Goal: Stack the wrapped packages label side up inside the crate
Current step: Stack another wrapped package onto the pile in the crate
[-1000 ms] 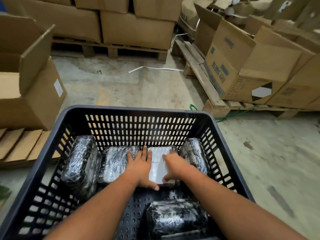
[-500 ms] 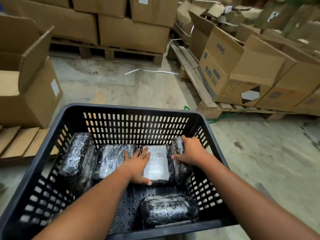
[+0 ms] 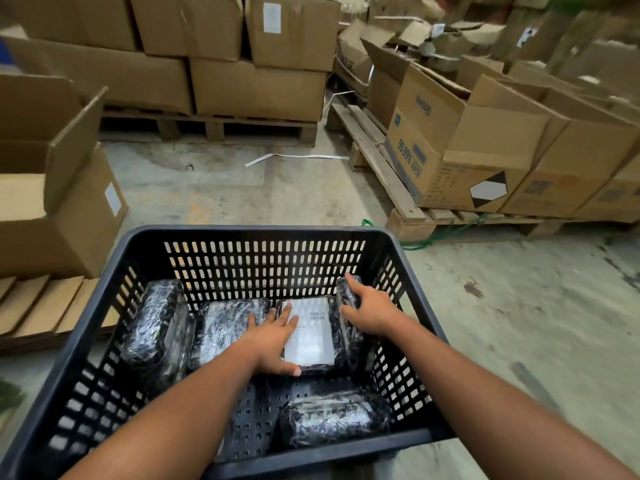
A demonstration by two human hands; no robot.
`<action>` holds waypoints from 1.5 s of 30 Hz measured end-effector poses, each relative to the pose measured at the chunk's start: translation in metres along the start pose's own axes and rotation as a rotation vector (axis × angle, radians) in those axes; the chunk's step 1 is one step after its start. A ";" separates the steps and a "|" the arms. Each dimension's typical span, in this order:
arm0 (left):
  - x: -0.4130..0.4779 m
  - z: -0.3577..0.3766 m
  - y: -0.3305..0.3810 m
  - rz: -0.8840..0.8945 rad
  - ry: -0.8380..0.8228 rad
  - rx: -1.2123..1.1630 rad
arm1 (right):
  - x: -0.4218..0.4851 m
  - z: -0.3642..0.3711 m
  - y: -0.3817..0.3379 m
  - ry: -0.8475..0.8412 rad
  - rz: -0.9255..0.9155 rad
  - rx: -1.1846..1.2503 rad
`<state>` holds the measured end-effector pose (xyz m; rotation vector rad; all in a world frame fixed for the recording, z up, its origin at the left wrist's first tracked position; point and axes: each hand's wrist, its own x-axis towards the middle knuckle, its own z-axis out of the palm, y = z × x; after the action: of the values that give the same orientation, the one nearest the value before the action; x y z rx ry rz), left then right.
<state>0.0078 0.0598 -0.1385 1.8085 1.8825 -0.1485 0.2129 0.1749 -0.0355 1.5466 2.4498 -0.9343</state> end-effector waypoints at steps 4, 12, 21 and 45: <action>-0.005 -0.011 0.008 0.058 0.041 -0.211 | -0.003 -0.020 -0.005 0.025 0.009 0.037; -0.044 -0.071 0.056 0.343 0.402 -0.577 | -0.027 -0.077 -0.035 0.070 0.042 0.639; -0.084 -0.109 0.065 0.317 0.796 -0.802 | -0.052 -0.102 -0.079 -0.043 -0.108 0.887; -0.076 -0.111 0.021 0.124 0.336 -0.672 | -0.025 -0.026 -0.033 0.030 -0.376 0.202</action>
<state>-0.0062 0.0407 -0.0050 1.5163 1.7242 0.7827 0.2029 0.1593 0.0100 1.1714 2.8018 -1.2572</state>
